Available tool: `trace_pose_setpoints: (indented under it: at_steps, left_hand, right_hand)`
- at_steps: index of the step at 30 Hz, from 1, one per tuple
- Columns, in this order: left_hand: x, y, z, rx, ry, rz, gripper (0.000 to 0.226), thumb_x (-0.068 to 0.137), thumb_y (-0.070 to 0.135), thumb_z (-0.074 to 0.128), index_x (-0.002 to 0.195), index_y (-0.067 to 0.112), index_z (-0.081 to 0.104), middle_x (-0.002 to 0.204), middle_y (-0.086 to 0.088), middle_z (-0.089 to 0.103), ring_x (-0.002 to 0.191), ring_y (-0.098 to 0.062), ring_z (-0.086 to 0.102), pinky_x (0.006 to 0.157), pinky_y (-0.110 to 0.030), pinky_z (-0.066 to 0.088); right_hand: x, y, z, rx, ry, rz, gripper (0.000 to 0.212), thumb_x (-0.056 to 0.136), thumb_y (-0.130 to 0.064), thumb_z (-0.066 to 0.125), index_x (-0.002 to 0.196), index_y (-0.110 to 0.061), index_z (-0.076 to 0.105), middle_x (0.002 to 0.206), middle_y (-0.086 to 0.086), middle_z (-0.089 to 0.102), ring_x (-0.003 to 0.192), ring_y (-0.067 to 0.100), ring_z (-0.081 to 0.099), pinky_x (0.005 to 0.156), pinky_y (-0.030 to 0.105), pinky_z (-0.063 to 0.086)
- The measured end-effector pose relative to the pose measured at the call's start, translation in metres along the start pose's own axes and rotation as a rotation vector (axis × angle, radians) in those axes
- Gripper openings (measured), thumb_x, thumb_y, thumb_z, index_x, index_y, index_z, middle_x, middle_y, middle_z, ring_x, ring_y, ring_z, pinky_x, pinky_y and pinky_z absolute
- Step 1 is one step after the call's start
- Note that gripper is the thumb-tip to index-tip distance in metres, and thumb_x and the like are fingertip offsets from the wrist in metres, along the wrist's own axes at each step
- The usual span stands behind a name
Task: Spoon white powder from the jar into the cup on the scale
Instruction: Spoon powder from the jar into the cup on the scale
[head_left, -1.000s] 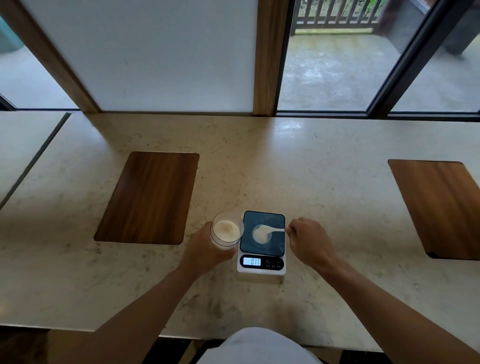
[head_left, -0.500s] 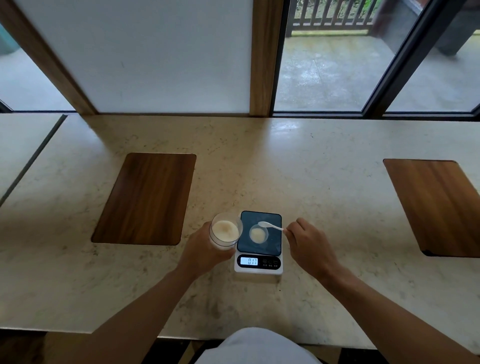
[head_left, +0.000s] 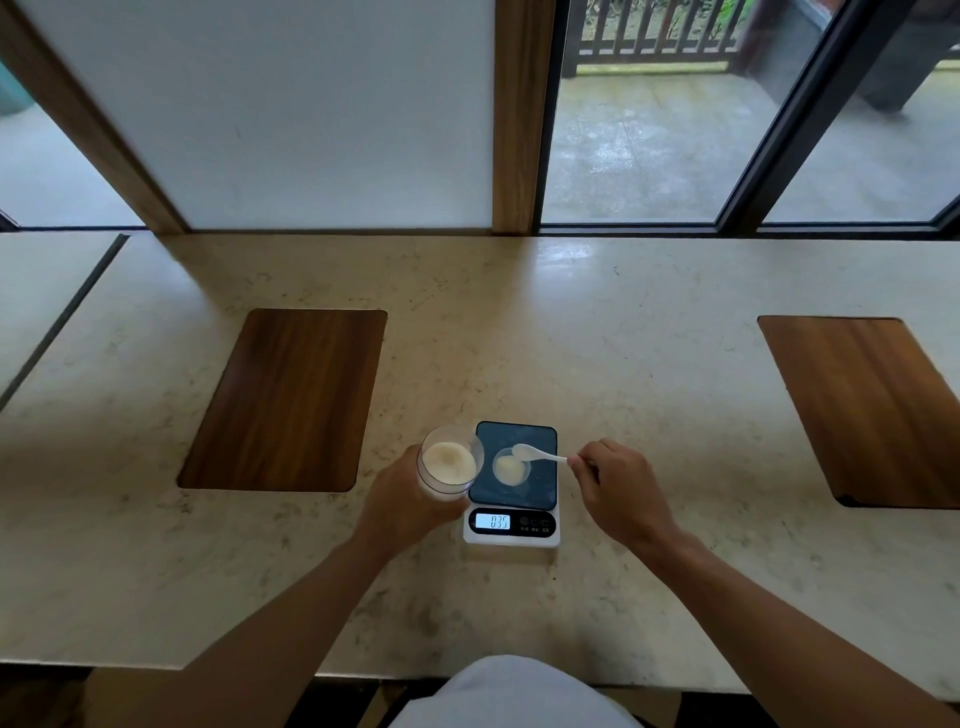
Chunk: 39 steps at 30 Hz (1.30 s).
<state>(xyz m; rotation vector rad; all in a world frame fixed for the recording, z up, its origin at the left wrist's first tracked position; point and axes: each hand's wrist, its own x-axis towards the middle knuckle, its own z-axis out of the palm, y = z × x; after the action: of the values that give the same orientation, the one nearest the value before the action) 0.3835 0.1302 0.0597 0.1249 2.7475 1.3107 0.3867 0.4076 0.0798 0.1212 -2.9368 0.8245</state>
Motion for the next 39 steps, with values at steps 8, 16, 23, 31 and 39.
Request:
trace_pose_setpoints:
  at_steps: [8, 16, 23, 31, 39]
  left_hand:
    - [-0.003, 0.005, 0.000, 0.002, 0.008, 0.016, 0.065, 0.060, 0.034, 0.092, 0.112, 0.038, 0.052, 0.104, 0.011, 0.065, 0.089, -0.009, 0.062, 0.075, -0.009, 0.040]
    - [-0.004, 0.003, -0.001, 0.011, 0.014, 0.014, 0.065, 0.059, 0.036, 0.092, 0.112, 0.035, 0.054, 0.104, 0.010, 0.066, 0.088, -0.010, 0.063, 0.078, -0.017, 0.046]
    - [-0.003, -0.002, 0.000, 0.023, 0.013, 0.018, 0.066, 0.059, 0.038, 0.091, 0.112, 0.038, 0.052, 0.103, 0.013, 0.065, 0.087, -0.003, 0.061, 0.077, -0.011, 0.045]
    - [0.000, -0.006, 0.000, 0.016, 0.036, -0.016, 0.061, 0.058, 0.043, 0.089, 0.105, 0.048, 0.051, 0.097, 0.024, 0.063, 0.087, 0.005, 0.061, 0.073, -0.005, 0.042]
    - [0.015, -0.016, -0.006, -0.018, 0.082, -0.101, 0.072, 0.053, 0.050, 0.086, 0.115, 0.030, 0.055, 0.103, 0.010, 0.067, 0.090, -0.008, 0.063, 0.080, -0.033, 0.056]
  right_hand:
    - [-0.005, 0.000, 0.003, 0.011, -0.006, -0.030, 0.018, 0.092, -0.013, 0.064, 0.075, -0.007, 0.066, 0.064, -0.001, 0.056, 0.052, 0.013, 0.047, 0.046, 0.019, 0.034]
    - [-0.012, -0.005, 0.006, 0.033, -0.025, -0.082, 0.017, 0.094, -0.015, 0.061, 0.084, -0.004, 0.069, 0.073, 0.005, 0.063, 0.058, 0.018, 0.055, 0.051, 0.034, 0.054]
    - [-0.013, -0.004, 0.009, 0.036, -0.034, -0.083, 0.017, 0.095, -0.014, 0.060, 0.085, -0.004, 0.069, 0.075, 0.005, 0.062, 0.059, 0.017, 0.054, 0.052, 0.032, 0.052]
    - [-0.005, 0.003, 0.015, 0.169, 0.030, 0.211, 0.020, 0.092, -0.017, 0.064, 0.073, -0.013, 0.068, 0.059, -0.007, 0.056, 0.051, 0.007, 0.049, 0.048, 0.021, 0.038]
    - [0.014, -0.001, 0.012, 1.009, -0.115, 0.899, 0.026, 0.095, -0.016, 0.056, 0.083, -0.001, 0.074, 0.062, 0.003, 0.051, 0.057, 0.016, 0.045, 0.057, 0.033, 0.040]
